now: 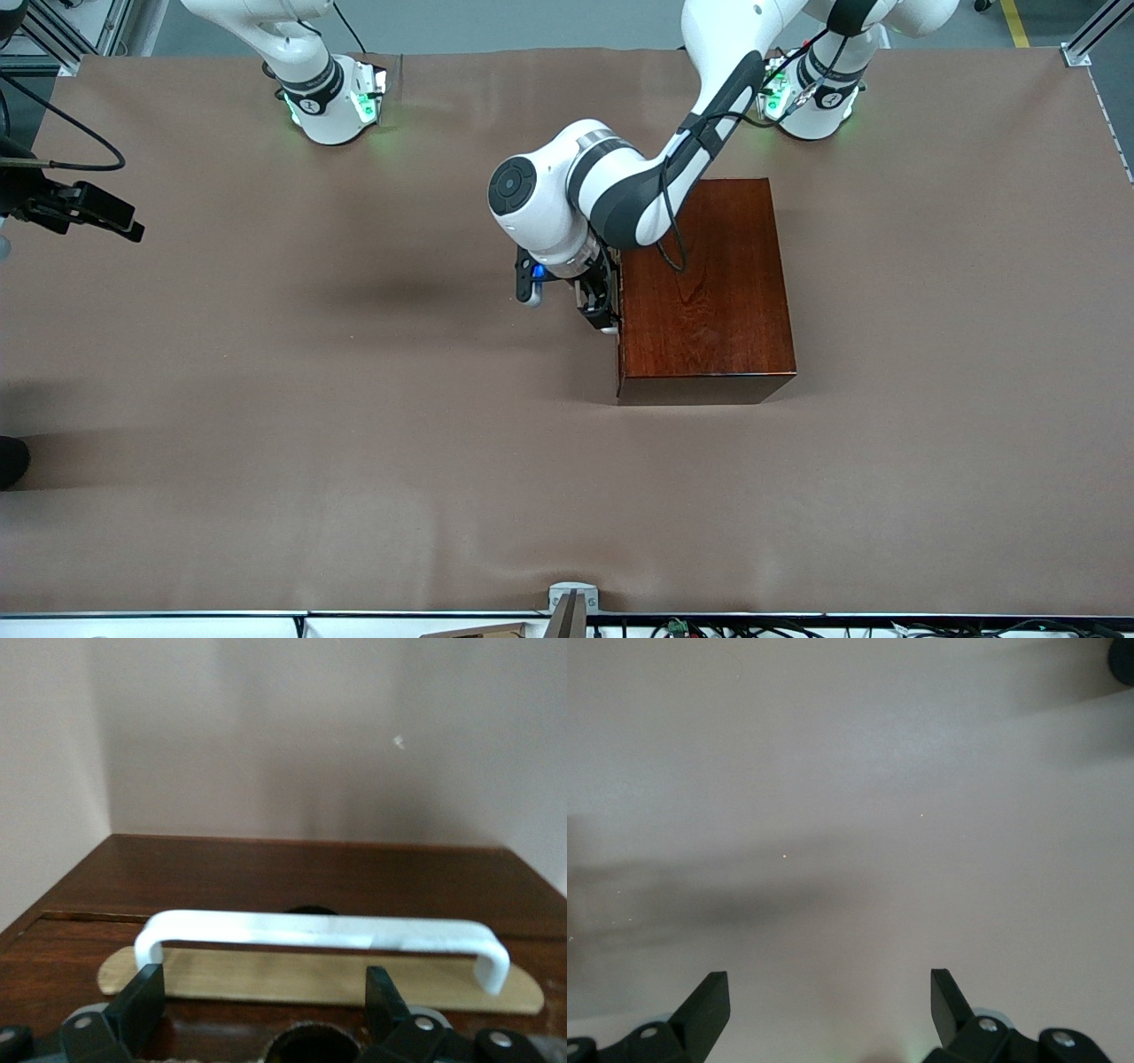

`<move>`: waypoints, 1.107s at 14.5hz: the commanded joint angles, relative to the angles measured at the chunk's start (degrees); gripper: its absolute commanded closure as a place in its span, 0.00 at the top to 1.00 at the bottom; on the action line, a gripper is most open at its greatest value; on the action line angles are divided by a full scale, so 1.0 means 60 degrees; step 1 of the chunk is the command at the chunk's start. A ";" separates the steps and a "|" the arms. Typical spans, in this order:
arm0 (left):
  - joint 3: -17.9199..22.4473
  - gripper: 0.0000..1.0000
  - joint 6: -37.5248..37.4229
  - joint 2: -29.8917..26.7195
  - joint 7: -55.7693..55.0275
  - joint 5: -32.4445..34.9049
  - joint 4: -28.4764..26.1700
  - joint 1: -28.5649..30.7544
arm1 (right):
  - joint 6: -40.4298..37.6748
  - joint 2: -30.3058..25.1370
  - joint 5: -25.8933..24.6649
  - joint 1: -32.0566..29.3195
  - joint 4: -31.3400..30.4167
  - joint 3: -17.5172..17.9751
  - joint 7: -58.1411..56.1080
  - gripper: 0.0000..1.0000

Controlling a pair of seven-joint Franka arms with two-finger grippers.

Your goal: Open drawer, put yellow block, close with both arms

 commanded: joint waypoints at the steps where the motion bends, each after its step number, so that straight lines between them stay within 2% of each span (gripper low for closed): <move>1: -0.0074 1.00 0.0411 -0.0395 -0.2105 -0.0189 -0.0108 -0.0020 | -0.0127 -0.0149 -0.0009 -0.0117 0.0000 0.0108 0.0081 1.00; 4: 0.0058 1.00 0.0427 -0.1142 -0.3547 -0.0264 -0.0137 0.0213 | -0.0113 -0.0149 -0.0009 -0.0102 0.0000 0.0108 0.0081 1.00; 6: 0.0102 1.00 0.0325 -0.1901 -0.4439 -0.0759 -0.0210 0.0696 | -0.0113 -0.0149 -0.0009 -0.0145 0.0000 0.0108 0.0081 1.00; 8: 0.0073 1.00 -0.0010 -0.2692 -0.5363 -0.1360 -0.0357 0.1573 | -0.0113 -0.0149 -0.0009 -0.0117 0.0000 0.0108 0.0081 1.00; 11: 0.0073 1.00 -0.1342 -0.3602 -0.6564 -0.2121 -0.0372 0.2876 | -0.0113 -0.0134 -0.0024 -0.0146 0.0000 0.0094 0.0037 1.00; 12: 0.0087 1.00 -0.1505 -0.3778 -0.6814 -0.2444 -0.0372 0.3345 | -0.0113 -0.0148 -0.0024 -0.0146 0.0000 0.0108 -0.0036 1.00; 16: 0.0044 1.00 -0.1521 -0.3912 -0.7095 -0.2535 -0.0342 0.5352 | -0.0113 -0.0149 -0.0038 -0.0146 0.0000 0.0094 -0.0227 1.00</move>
